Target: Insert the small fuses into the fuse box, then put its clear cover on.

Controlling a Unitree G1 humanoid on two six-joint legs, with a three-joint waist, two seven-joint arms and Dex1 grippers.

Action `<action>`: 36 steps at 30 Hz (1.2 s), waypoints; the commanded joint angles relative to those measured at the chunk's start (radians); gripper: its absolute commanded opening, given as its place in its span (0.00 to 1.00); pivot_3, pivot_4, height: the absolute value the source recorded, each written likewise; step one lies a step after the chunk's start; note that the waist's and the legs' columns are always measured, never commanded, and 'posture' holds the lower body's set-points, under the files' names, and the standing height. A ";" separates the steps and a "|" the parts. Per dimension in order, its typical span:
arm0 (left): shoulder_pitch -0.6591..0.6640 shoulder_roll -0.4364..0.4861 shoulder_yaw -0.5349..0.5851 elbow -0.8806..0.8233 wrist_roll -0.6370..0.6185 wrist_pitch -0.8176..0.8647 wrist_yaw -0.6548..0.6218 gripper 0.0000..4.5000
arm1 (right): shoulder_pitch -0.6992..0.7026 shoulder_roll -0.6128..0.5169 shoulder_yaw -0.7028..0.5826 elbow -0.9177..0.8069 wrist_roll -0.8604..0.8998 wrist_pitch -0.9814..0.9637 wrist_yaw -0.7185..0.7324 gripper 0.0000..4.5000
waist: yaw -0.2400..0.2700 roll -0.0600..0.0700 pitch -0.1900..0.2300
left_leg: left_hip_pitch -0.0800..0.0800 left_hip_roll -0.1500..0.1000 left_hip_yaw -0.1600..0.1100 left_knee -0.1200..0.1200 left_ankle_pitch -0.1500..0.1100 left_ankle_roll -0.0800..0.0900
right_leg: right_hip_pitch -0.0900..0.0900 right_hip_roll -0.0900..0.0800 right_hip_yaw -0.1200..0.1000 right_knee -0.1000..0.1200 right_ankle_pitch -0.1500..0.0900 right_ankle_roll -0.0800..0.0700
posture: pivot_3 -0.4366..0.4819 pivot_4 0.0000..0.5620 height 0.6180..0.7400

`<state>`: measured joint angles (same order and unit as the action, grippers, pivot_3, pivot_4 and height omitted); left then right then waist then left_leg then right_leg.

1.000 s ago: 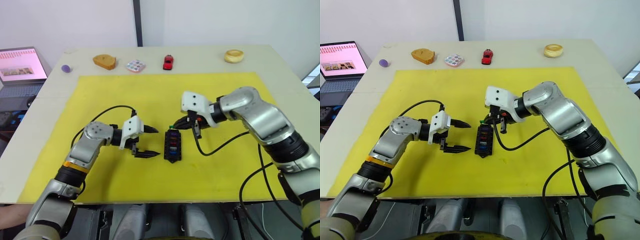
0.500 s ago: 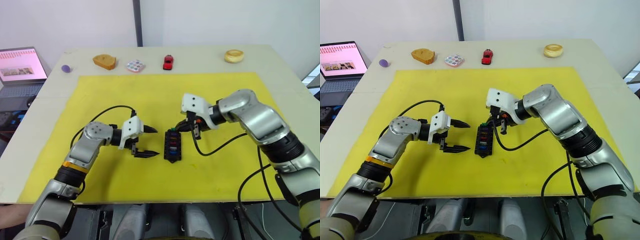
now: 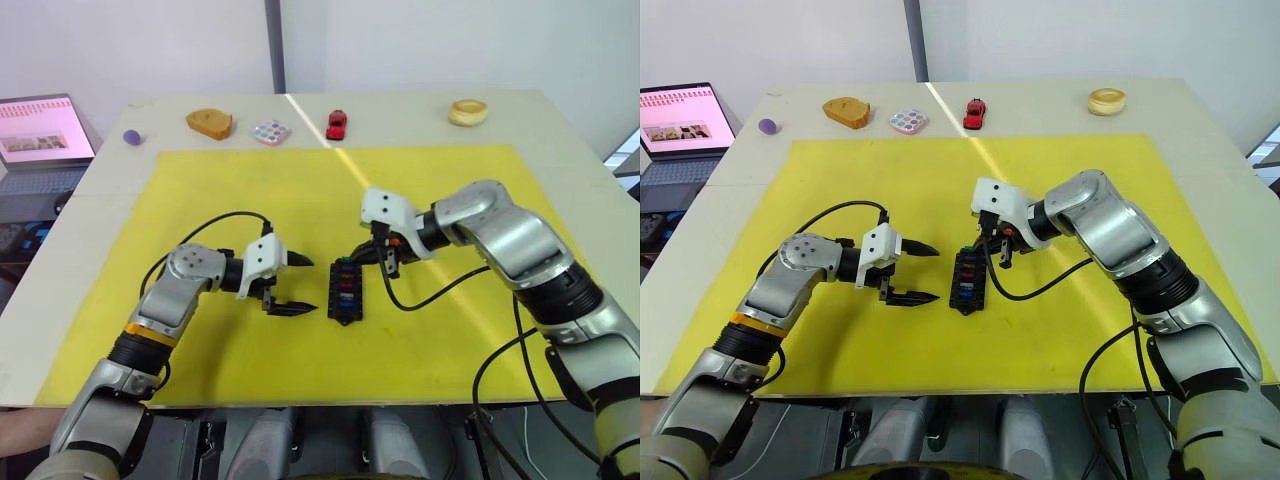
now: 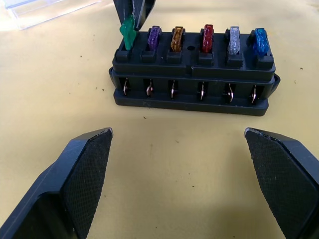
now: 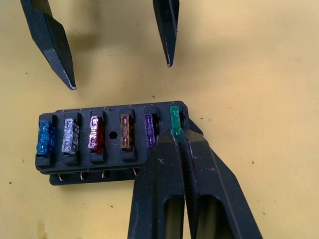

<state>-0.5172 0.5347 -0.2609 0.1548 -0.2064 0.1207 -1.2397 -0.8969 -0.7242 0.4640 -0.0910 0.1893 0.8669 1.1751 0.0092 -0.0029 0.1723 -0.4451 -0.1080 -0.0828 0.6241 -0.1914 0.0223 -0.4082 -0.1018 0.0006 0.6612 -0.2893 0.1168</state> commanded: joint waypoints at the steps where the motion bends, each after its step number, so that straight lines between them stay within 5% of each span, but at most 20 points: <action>1: 0.002 0.006 0.004 -0.028 0.003 -0.014 -0.005 0.99 | -0.031 -0.005 -0.021 -0.034 0.003 0.005 0.010 0.00 | 0.000 0.000 0.000 | 0.000 0.000 0.000 0.000 0.000 0.000 | 0.000 0.000 0.000 0.000 0.000 0.000 | 0.48 0.27 1.00; 36: 0.003 0.014 0.014 -0.034 0.009 0.000 0.008 0.99 | -0.041 0.019 0.001 -0.026 0.002 0.048 0.033 0.00 | -0.001 0.000 0.000 | 0.000 0.000 0.000 0.001 0.000 0.000 | 0.000 0.000 0.000 0.001 0.000 0.000 | 0.48 0.27 1.00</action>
<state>-0.5120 0.5429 -0.2610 0.1407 -0.1964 0.1281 -1.2356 -0.9158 -0.7127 0.4656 -0.0870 0.1797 0.9003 1.1965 0.0086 -0.0029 0.1723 -0.4451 -0.1080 -0.0828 0.6250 -0.1915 0.0223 -0.4082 -0.1017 0.0006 0.6625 -0.2893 0.1168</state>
